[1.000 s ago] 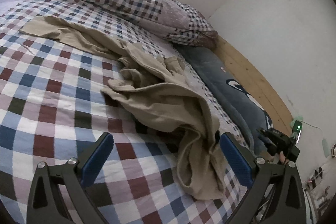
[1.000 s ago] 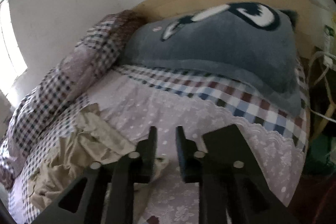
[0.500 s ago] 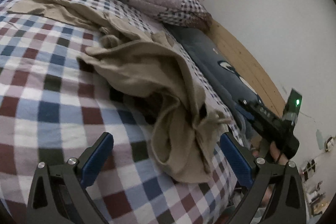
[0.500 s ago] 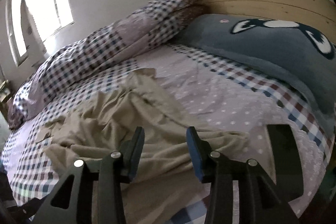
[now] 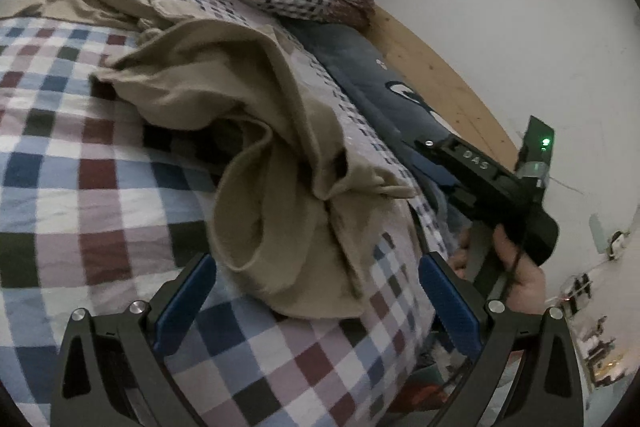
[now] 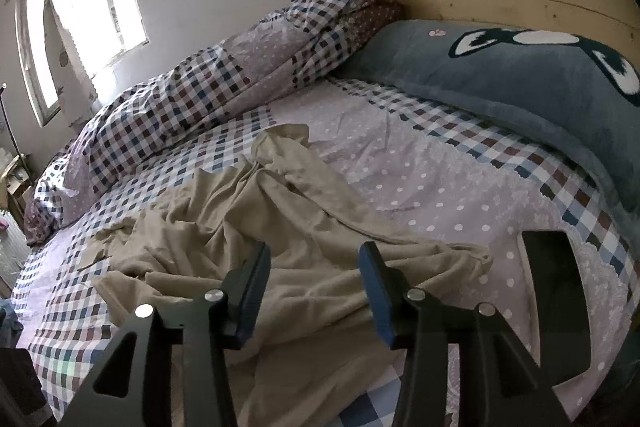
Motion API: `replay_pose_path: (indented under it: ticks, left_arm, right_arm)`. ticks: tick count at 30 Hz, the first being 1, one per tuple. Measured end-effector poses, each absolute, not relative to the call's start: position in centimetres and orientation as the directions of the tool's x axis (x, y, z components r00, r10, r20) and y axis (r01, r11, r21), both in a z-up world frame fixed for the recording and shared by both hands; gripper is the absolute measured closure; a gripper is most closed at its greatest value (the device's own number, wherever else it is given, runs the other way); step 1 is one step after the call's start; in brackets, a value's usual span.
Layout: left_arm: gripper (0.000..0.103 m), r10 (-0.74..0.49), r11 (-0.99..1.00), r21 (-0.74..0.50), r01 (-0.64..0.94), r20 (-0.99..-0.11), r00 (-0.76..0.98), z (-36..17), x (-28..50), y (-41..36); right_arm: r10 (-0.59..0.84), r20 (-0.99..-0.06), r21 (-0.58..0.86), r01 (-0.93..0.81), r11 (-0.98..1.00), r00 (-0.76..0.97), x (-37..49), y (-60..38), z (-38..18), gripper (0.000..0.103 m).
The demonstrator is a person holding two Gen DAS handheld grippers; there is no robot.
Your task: Fold clothes
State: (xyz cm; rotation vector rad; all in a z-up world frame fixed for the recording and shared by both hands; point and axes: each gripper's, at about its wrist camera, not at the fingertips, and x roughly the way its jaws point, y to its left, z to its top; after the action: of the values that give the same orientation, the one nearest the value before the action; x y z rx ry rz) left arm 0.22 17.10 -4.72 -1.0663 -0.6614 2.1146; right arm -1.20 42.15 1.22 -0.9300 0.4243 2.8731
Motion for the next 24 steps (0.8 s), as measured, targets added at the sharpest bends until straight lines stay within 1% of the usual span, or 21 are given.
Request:
replay_pose_path:
  ticks: [6,10,13,14,16,21,24]
  left_arm:
    - [0.0,0.779,-0.604,-0.735,-0.307,-0.464,-0.422,-4.9,-0.1,16.8]
    - [0.003,0.762,-0.625,-0.735,-0.262,-0.503,-0.408,-5.2,-0.4,16.7]
    - [0.011,0.749,-0.641,-0.733,-0.228,-0.531,-0.396,-5.5,-0.7,16.7]
    - [0.016,0.744,-0.646,-0.732,-0.217,-0.54,-0.392,-5.5,-0.8,16.7]
    - [0.024,0.736,-0.655,-0.73,-0.194,-0.558,-0.384,-5.7,-1.0,16.7]
    - [0.03,0.722,-0.672,-0.718,-0.184,-0.58,-0.377,-6.0,-1.2,16.8]
    - [0.044,0.707,-0.688,-0.704,-0.174,-0.597,-0.38,-6.3,-1.5,17.0]
  right_arm:
    - [0.0,-0.586,0.23,-0.167,-0.959,-0.811,-1.2,42.0,1.1,0.053]
    - [-0.002,-0.587,0.227,-0.163,-0.96,-0.81,-1.2,41.8,1.1,0.053]
    - [0.0,-0.586,0.226,-0.164,-0.96,-0.81,-1.1,41.8,1.1,0.053]
    - [0.002,-0.586,0.225,-0.164,-0.961,-0.81,-1.1,41.8,1.0,0.053]
    - [0.003,-0.584,0.226,-0.166,-0.96,-0.812,-1.1,41.8,1.1,0.053]
    - [0.003,-0.584,0.225,-0.165,-0.96,-0.812,-1.1,41.7,1.0,0.053]
    - [0.001,-0.586,0.222,-0.161,-0.962,-0.81,-1.1,41.6,1.0,0.053]
